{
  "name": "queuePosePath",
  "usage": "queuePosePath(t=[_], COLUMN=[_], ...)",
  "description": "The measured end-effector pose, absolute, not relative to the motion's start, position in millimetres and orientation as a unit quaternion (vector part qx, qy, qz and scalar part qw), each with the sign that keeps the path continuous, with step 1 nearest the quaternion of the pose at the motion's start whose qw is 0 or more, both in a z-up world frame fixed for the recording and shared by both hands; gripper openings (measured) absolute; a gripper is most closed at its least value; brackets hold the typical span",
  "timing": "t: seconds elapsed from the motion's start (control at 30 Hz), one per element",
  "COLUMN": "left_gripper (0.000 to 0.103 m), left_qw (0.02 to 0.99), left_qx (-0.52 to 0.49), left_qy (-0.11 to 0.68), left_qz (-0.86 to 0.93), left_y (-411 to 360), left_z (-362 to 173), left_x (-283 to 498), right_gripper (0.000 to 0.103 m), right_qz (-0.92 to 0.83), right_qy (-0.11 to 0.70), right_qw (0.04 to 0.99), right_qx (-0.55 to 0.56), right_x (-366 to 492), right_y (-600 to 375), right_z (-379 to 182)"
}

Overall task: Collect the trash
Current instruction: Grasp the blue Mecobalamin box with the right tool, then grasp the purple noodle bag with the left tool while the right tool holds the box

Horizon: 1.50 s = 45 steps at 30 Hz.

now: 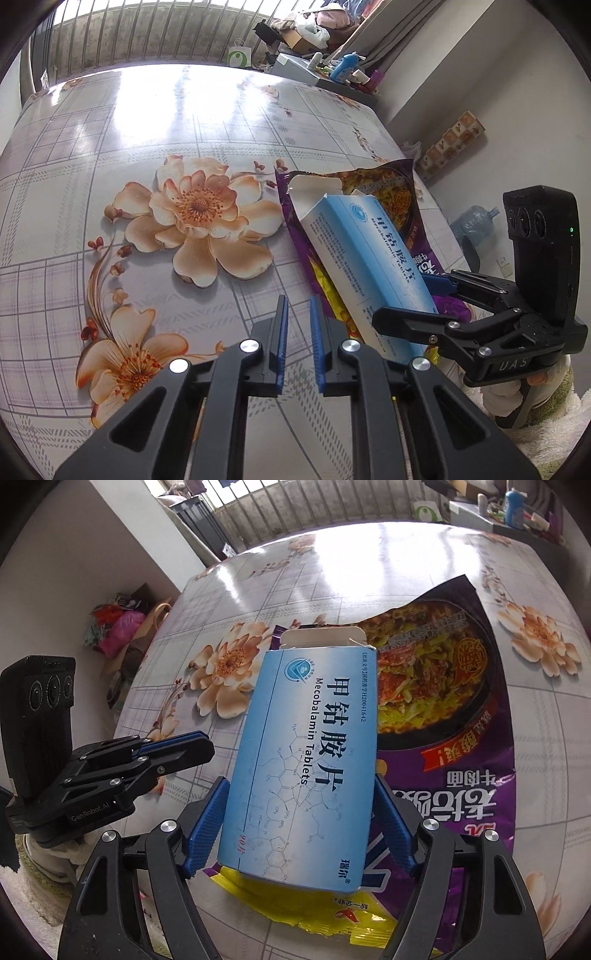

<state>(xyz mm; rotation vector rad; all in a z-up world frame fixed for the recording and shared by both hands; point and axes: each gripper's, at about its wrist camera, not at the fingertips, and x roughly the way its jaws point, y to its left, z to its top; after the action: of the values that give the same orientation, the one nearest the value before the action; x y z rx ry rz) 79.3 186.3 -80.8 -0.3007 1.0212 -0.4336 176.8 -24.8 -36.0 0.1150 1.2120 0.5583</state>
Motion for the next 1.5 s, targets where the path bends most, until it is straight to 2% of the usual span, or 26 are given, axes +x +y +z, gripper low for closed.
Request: queuePosePath(t=[0.17, 0.37, 0.57, 0.8, 1.07, 1.13, 1.5], left_gripper=[0.012, 0.012, 0.012, 0.013, 0.034, 0.042, 0.05], left_qw=[0.831, 0.821, 0.813, 0.802, 0.798, 0.793, 0.758], left_qx=[-0.141, -0.137, -0.143, -0.164, -0.195, -0.205, -0.186], left_qy=[0.489, 0.5, 0.507, 0.518, 0.506, 0.504, 0.538], left_qz=[-0.225, -0.238, -0.247, -0.247, -0.262, -0.274, -0.318], left_y=[178.1, 164.4, 151.6, 140.3, 129.1, 125.3, 92.5], left_z=[-79.4, -80.5, -80.0, -80.2, -61.9, -59.9, -77.0], left_x=[86.9, 92.9, 99.6, 116.9, 131.7, 128.4, 107.5], right_gripper=[0.071, 0.071, 0.07, 0.07, 0.07, 0.07, 0.07], right_qz=[0.244, 0.206, 0.184, 0.144, 0.141, 0.145, 0.157], right_qy=[0.559, 0.537, 0.514, 0.527, 0.528, 0.525, 0.517], right_qw=[0.781, 0.799, 0.813, 0.816, 0.821, 0.82, 0.82], right_qx=[0.133, 0.173, 0.202, 0.189, 0.169, 0.174, 0.191], right_x=[173.6, 161.4, 142.9, 127.2, 127.1, 126.3, 119.3], right_y=[-69.7, -115.4, -149.4, -158.7, -161.4, -162.2, -178.9], right_z=[-35.3, -22.4, -12.8, -38.2, -47.7, -46.1, -43.1])
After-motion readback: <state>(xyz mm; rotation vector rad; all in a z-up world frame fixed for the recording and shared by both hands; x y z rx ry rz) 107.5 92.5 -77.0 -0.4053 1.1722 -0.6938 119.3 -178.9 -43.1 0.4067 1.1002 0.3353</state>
